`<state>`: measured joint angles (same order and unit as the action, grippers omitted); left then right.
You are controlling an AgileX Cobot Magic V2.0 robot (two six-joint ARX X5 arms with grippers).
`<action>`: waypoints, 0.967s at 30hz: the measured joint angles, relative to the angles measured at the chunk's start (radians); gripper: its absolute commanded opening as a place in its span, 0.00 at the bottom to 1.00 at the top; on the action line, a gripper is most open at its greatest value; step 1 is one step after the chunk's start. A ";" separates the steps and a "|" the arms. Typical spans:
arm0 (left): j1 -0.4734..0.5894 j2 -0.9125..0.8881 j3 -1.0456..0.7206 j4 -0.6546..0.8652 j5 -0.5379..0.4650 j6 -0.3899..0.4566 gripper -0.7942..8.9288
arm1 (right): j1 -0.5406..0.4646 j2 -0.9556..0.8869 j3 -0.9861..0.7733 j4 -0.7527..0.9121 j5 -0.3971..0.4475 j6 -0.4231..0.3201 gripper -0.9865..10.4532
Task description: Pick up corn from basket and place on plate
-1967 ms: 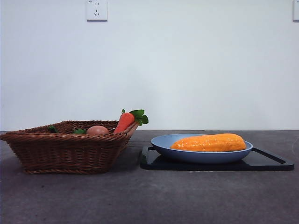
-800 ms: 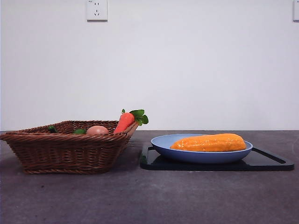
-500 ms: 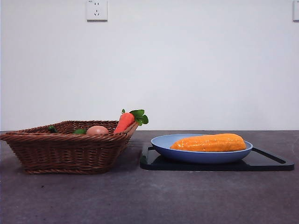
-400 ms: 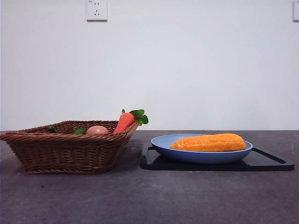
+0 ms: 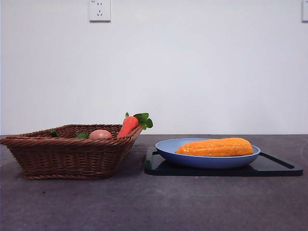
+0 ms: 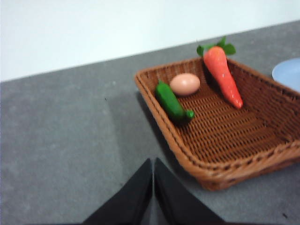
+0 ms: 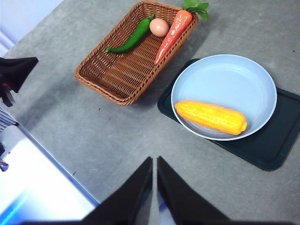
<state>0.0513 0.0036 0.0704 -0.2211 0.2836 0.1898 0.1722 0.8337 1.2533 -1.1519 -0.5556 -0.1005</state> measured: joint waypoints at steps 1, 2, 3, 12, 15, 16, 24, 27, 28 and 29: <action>0.000 0.000 -0.008 0.000 0.000 -0.001 0.09 | 0.000 0.000 0.000 0.000 0.000 0.000 0.09; 0.000 0.000 -0.016 -0.003 0.000 -0.002 0.09 | 0.000 0.000 0.000 0.000 0.000 0.000 0.09; 0.000 0.001 -0.018 -0.001 0.000 -0.003 0.09 | 0.000 0.000 0.000 0.000 0.000 0.000 0.09; 0.000 0.002 -0.020 -0.001 0.000 -0.013 0.09 | 0.000 0.000 0.000 0.000 0.000 0.000 0.09; 0.000 0.002 -0.020 0.000 0.000 -0.018 0.09 | 0.000 0.000 0.000 0.000 0.000 0.000 0.09; 0.000 0.002 -0.020 0.000 0.000 -0.018 0.09 | 0.000 0.000 0.000 0.000 0.000 0.000 0.09; 0.000 0.002 -0.020 0.000 0.000 -0.018 0.09 | 0.000 0.000 0.000 0.000 0.000 0.000 0.09; 0.000 0.002 -0.020 0.000 0.000 -0.020 0.09 | 0.000 0.000 0.000 0.000 0.000 0.000 0.09; 0.000 0.002 -0.020 0.000 0.000 -0.020 0.09 | 0.000 0.000 0.000 0.000 0.000 0.000 0.09; 0.000 0.002 -0.020 0.000 0.000 -0.020 0.09 | 0.000 0.000 0.000 0.000 0.000 0.000 0.09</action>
<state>0.0513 0.0051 0.0505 -0.2214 0.2832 0.1696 0.1722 0.8337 1.2533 -1.1519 -0.5552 -0.1009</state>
